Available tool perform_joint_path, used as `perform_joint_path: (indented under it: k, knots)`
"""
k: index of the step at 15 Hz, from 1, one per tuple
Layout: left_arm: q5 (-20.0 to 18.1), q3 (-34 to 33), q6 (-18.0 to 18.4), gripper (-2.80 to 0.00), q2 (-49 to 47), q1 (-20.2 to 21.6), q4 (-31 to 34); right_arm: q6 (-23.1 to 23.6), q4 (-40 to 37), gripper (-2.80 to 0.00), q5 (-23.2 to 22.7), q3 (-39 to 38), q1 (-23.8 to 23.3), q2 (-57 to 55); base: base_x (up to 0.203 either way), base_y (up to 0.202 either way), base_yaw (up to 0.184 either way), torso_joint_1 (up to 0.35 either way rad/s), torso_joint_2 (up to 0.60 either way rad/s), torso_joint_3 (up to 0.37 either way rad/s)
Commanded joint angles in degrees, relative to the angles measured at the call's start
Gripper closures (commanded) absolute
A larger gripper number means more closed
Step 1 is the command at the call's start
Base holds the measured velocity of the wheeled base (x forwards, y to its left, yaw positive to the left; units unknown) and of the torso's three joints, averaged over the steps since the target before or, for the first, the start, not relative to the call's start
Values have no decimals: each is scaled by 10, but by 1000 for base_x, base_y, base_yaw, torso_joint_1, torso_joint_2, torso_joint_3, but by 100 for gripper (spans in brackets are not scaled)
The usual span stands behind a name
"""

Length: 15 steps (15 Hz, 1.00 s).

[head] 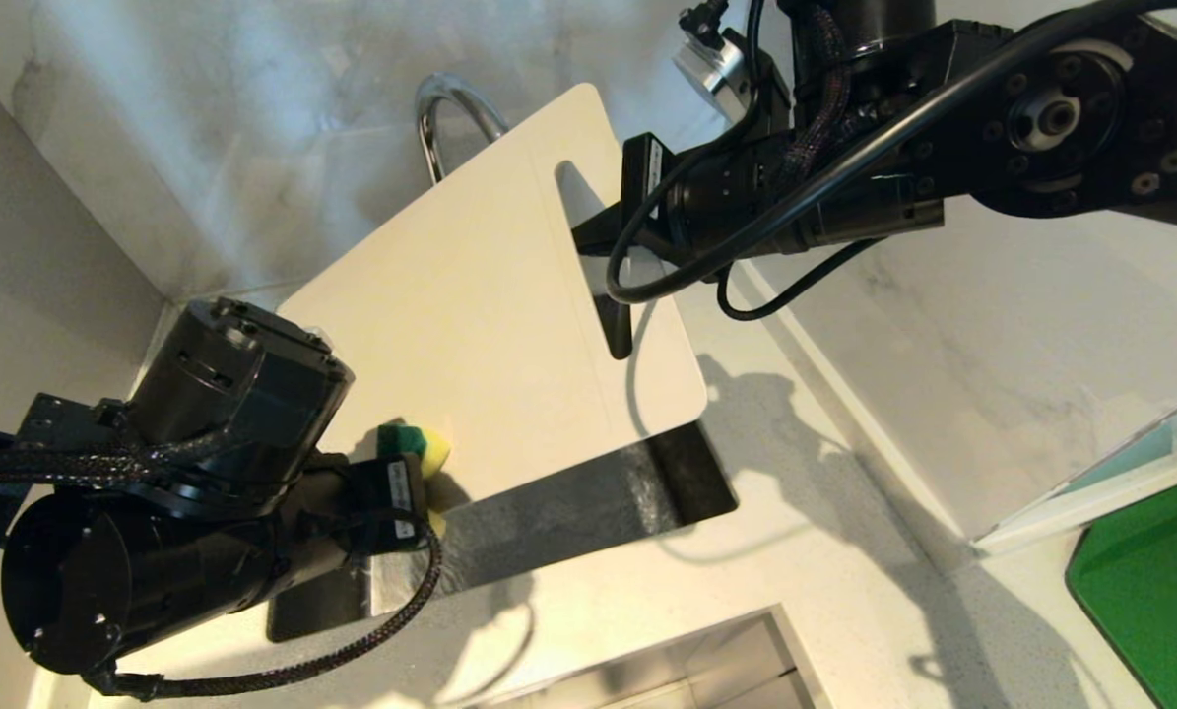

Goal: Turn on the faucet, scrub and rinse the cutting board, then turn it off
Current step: Scrub the cutting board underwater

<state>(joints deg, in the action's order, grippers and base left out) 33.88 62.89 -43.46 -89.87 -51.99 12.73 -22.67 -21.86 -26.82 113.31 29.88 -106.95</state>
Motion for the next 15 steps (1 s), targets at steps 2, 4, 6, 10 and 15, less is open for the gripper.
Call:
perform_joint_path:
  k: [2,4,6,10,15]
  knots:
    - [-3,-40,-6,0,30,49,-1,-2,-2,0,-3,0,0,7,0,0,0,0,0,0]
    - [-28,-76,-9,0,51,87,-24,-2,-2,0,-3,0,0,10,0,0,0,0,0,0]
    - [-46,-118,-8,0,66,120,-51,-3,-2,0,-3,0,0,14,0,0,0,0,0,0]
    - [-53,-203,-9,0,79,161,-124,-33,1,0,-3,0,-1,21,0,0,0,0,0,0]
    - [-112,-231,6,0,134,257,-148,-33,-1,0,-3,-2,-4,23,0,0,0,0,0,0]
